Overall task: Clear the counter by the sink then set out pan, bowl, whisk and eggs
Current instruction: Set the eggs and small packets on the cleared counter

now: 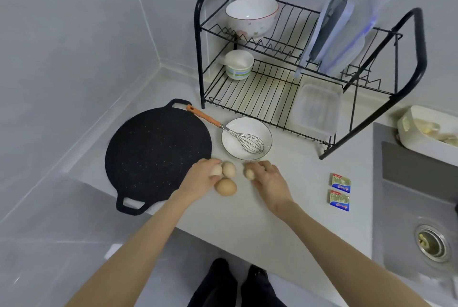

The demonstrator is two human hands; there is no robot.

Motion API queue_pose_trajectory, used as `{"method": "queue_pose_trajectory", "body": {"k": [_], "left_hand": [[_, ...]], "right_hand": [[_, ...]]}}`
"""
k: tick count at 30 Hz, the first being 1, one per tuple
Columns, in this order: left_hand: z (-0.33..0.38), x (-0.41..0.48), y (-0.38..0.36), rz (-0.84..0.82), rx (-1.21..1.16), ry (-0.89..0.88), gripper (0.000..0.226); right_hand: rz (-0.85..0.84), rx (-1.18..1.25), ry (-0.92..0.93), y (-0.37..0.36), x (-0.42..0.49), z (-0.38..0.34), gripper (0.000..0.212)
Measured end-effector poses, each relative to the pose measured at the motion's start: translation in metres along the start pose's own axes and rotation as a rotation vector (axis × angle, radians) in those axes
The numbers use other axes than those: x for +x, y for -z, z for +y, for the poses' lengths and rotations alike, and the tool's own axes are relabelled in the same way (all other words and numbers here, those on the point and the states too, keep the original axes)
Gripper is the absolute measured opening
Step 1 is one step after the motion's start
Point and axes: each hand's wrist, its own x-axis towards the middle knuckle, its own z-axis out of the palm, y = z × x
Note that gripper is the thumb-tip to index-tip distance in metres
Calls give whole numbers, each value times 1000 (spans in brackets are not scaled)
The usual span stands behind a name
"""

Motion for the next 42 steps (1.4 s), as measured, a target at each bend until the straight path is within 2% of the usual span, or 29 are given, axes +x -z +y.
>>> {"method": "queue_pose_trajectory", "body": {"k": [5,10,14,18,24,29,42], "left_hand": [[1,-4,-3,105,-40,21,46],[15,-24,-5,215,-111,-25,41],[41,-38,-24,129,-128,-111,39],[76,-36,-55,48,-98,-193,42],[109,-24,-90,-35,-39,-226,41],[109,-21,-106,-65,20,-236,42],[100,-21,-111,-59,35,-222,51]], "right_hand": [[11,54,-21,7,-10,7,36],[102,155,-67,19,-26,23,29],[157,203,-97,33,-45,40,28],[140,240,-150,45,-66,55,30],[110,260,-196,50,-88,74,31],[74,227,-159,41,-93,75,28],[30,176,-244,35,-92,70,35]]}}
